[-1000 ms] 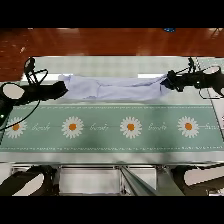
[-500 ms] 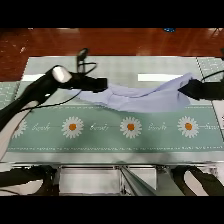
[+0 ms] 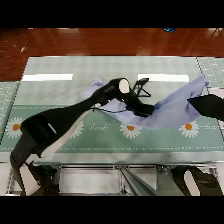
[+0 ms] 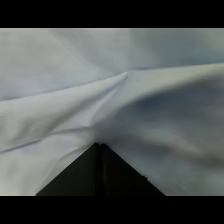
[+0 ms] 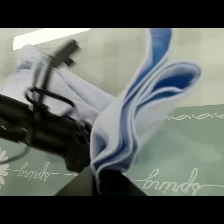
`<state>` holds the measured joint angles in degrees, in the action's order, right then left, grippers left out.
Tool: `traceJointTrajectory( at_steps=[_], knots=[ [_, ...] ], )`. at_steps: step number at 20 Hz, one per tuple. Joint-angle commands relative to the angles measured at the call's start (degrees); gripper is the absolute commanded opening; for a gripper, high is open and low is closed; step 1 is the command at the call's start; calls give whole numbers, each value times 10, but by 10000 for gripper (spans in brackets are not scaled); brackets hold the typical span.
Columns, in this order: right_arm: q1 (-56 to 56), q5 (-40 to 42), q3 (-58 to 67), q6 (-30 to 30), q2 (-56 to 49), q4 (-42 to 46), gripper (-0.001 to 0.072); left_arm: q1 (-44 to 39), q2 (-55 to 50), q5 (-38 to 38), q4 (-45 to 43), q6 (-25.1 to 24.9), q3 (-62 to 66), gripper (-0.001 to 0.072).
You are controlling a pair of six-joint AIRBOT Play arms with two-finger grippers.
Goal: Fold the shirts.
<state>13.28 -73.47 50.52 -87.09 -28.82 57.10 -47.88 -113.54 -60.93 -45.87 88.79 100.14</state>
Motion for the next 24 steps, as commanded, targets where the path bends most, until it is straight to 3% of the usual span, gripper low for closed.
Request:
traceJointTrajectory(
  at_steps=[1,6,9,13,16,20,24],
  knots=[
    [-1,-4,-1,-7,-3,-2,28,-38,-28,-17,30,-12,31,14],
    [-59,18,-1,-8,-45,-20,28,102,12,-48,30,-11,43,14],
    [-154,114,-1,-4,-115,-83,28,225,101,-97,27,-46,5,14],
    [-284,220,85,23,-303,-112,28,356,298,-80,-66,-58,-149,15],
    [-338,225,207,31,-471,-122,28,442,452,-40,-125,-58,-302,14],
    [-374,223,353,32,-649,-173,28,549,614,1,-130,-46,-471,15],
    [-398,221,426,32,-750,-212,28,567,690,1,-127,-46,-564,15]
  ],
)
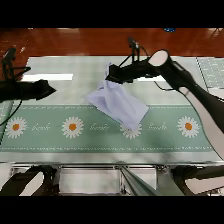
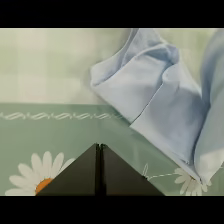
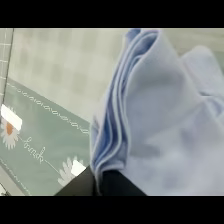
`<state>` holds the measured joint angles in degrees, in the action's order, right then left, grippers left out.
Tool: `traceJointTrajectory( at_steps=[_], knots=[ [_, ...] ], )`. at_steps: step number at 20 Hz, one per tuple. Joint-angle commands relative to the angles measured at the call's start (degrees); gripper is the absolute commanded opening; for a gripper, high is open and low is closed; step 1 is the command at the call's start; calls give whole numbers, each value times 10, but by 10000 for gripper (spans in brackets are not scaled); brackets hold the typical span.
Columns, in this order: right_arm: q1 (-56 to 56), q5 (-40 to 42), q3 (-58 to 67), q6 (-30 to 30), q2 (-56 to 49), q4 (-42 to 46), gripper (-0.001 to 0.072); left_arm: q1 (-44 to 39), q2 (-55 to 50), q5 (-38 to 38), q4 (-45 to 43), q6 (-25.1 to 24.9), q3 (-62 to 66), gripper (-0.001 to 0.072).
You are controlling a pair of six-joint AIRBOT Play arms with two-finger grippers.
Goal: Fold the shirts.
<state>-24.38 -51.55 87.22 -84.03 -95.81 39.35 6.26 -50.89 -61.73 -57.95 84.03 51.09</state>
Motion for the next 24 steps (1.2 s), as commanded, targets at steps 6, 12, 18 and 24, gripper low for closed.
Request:
traceJointTrajectory(
  at_steps=[6,12,18,24],
  knots=[
    [-8,-36,88,6,-108,-53,410,12,45,37,15,2,-119,15],
    [126,-232,-2,-86,137,280,406,12,42,32,23,2,-119,15],
    [169,4,-500,-354,494,411,407,12,42,32,25,-1,-121,15],
    [169,150,-636,-163,407,53,407,12,42,32,25,0,-121,15]
  ],
)
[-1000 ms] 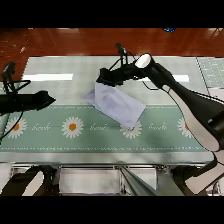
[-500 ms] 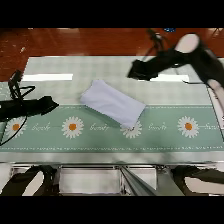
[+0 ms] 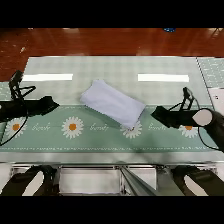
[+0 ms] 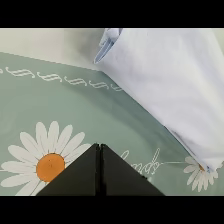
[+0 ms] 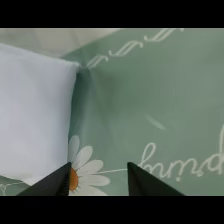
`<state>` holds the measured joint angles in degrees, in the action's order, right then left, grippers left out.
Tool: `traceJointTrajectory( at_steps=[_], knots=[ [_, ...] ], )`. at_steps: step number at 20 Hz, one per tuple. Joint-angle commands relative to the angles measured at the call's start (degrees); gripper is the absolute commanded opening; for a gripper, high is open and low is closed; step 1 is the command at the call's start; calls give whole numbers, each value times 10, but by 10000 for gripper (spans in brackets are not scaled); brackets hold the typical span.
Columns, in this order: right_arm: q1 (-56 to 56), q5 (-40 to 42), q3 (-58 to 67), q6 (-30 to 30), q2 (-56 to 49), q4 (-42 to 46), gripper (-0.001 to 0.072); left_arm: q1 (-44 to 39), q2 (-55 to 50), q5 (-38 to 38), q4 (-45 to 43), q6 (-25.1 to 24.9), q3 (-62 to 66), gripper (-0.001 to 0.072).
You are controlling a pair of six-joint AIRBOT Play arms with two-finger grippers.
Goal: Fold the shirts.
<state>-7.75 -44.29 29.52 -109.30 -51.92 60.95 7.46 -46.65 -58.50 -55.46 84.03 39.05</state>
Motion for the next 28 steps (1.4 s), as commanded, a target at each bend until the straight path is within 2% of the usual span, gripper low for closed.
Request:
traceJointTrajectory(
  at_steps=[1,4,9,10,12,13,15,18,22,25,28],
  knots=[
    [3,81,-52,136,-67,-213,407,-1,0,0,0,0,0,15],
    [-9,59,-11,253,-171,-329,407,-3,0,0,0,0,0,15],
    [-89,52,83,282,-290,-351,395,-7,-1,0,0,0,0,15],
    [-101,48,109,289,-306,-350,302,-7,-1,0,0,0,0,15],
    [-110,33,164,333,-319,-349,31,-7,-1,0,0,0,0,15],
    [-110,21,195,342,-319,-348,29,-7,-1,0,0,0,0,15],
    [-104,-10,283,332,-319,-316,28,-7,-1,0,0,0,0,15],
    [-92,-61,455,257,-319,-213,28,-7,-1,0,0,0,0,15],
    [-36,-185,667,159,-319,-81,28,-7,-1,0,0,0,0,15],
    [32,-288,770,133,-319,-55,28,-7,-1,0,0,0,0,15],
    [116,-382,814,122,-308,-54,28,-7,-1,0,4,0,0,15]
  ],
)
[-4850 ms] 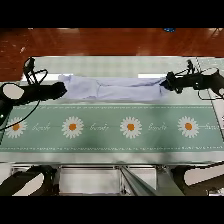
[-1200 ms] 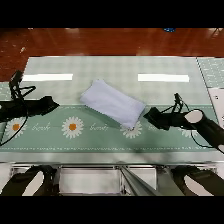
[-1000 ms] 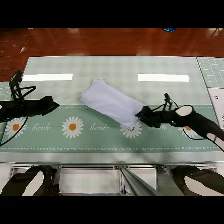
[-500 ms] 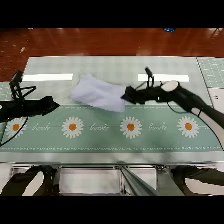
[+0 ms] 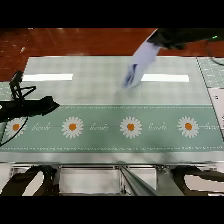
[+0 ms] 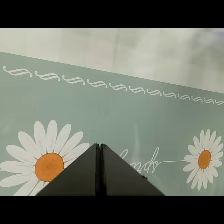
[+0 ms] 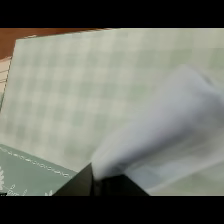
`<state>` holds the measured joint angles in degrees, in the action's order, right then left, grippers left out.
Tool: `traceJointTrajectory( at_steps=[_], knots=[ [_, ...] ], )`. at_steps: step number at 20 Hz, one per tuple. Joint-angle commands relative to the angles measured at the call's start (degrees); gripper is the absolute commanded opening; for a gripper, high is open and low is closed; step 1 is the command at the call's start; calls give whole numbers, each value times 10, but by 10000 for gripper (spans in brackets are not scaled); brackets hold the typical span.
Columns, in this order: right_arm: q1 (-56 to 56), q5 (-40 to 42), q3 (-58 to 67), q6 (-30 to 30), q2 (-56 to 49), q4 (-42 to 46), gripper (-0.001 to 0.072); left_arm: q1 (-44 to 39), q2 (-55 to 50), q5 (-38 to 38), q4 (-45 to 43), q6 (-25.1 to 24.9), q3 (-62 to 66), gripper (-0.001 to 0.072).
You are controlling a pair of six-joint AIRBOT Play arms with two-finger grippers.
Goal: Fold the shirts.
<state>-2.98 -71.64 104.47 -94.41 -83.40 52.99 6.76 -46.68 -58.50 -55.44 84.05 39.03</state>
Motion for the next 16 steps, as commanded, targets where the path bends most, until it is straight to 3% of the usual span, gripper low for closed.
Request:
traceJointTrajectory(
  at_steps=[1,6,11,16],
  knots=[
    [97,-129,65,-31,17,26,28,0,0,0,8,0,0,15],
    [250,-225,64,-42,78,52,28,0,0,0,15,0,0,15],
    [364,-348,47,-43,135,161,27,0,0,0,15,0,0,15],
    [481,-348,-173,-21,269,269,28,0,0,0,15,0,0,14]
  ],
)
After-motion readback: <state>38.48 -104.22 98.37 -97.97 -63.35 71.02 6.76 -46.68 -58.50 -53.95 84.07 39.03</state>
